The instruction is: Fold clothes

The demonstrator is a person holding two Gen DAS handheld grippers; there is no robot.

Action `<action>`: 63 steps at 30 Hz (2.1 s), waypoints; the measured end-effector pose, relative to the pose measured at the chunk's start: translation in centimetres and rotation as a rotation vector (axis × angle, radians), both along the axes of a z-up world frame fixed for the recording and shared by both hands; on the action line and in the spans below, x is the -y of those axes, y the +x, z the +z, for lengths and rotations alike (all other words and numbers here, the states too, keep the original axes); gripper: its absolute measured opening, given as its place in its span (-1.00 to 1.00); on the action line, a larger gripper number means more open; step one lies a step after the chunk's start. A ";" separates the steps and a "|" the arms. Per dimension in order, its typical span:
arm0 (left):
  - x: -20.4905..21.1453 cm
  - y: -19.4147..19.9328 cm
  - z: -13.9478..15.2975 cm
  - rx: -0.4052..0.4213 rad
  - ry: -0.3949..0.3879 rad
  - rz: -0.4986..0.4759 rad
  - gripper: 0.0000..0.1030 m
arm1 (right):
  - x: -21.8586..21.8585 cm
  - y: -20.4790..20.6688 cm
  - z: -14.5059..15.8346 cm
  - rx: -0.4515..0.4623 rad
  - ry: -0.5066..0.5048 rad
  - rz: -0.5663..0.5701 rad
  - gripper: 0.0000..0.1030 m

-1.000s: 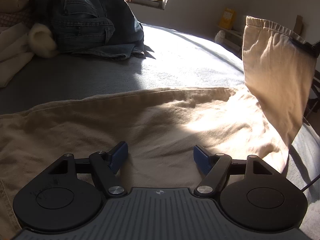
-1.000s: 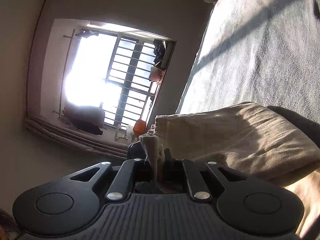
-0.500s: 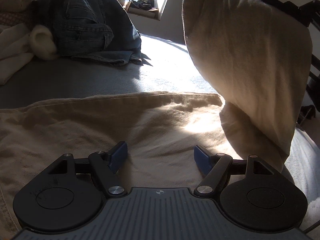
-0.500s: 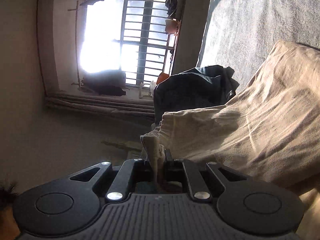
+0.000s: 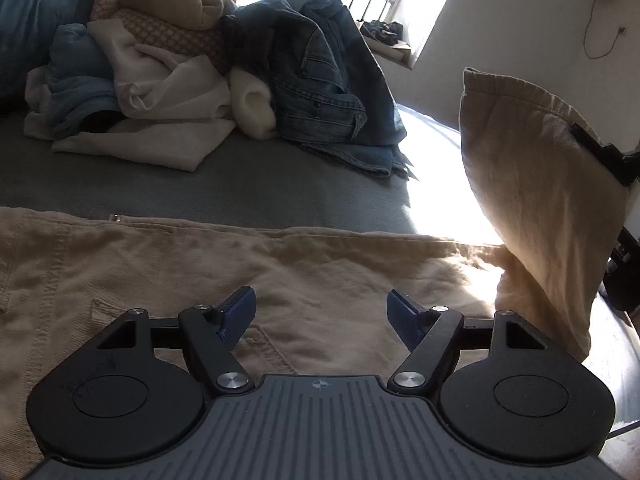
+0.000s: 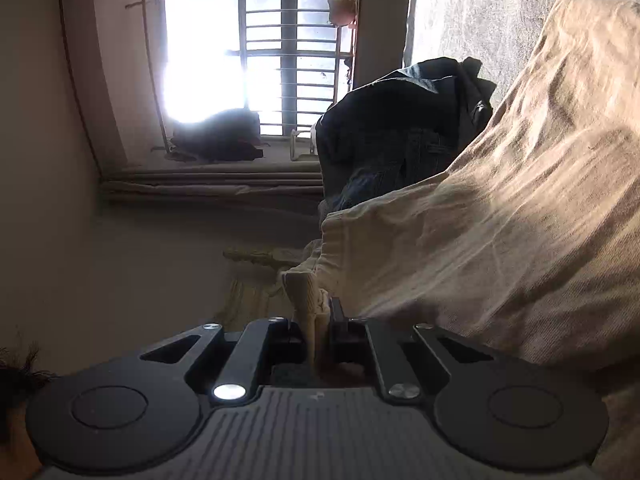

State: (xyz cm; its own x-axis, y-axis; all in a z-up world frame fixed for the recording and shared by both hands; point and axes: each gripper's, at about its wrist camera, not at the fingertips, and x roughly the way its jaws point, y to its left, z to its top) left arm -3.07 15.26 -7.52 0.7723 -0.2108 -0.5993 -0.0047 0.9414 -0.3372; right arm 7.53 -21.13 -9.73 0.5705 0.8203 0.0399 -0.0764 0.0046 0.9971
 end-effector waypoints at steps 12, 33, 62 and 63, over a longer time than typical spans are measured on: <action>-10.2 -6.0 1.8 -0.072 -0.064 0.204 0.42 | -12.4 0.3 0.5 0.040 -0.058 0.338 -0.81; -20.1 -12.1 -1.6 -0.160 -0.485 0.539 0.29 | -24.2 -7.2 -2.2 0.250 -0.614 0.590 -0.81; -22.2 -13.5 -3.4 -0.184 -0.502 0.604 0.03 | -34.1 -14.5 -1.5 0.808 -1.039 0.641 -0.78; -22.2 -13.5 -3.4 -0.185 -0.501 0.604 0.03 | -34.2 -14.7 -1.5 0.821 -1.048 0.646 -0.75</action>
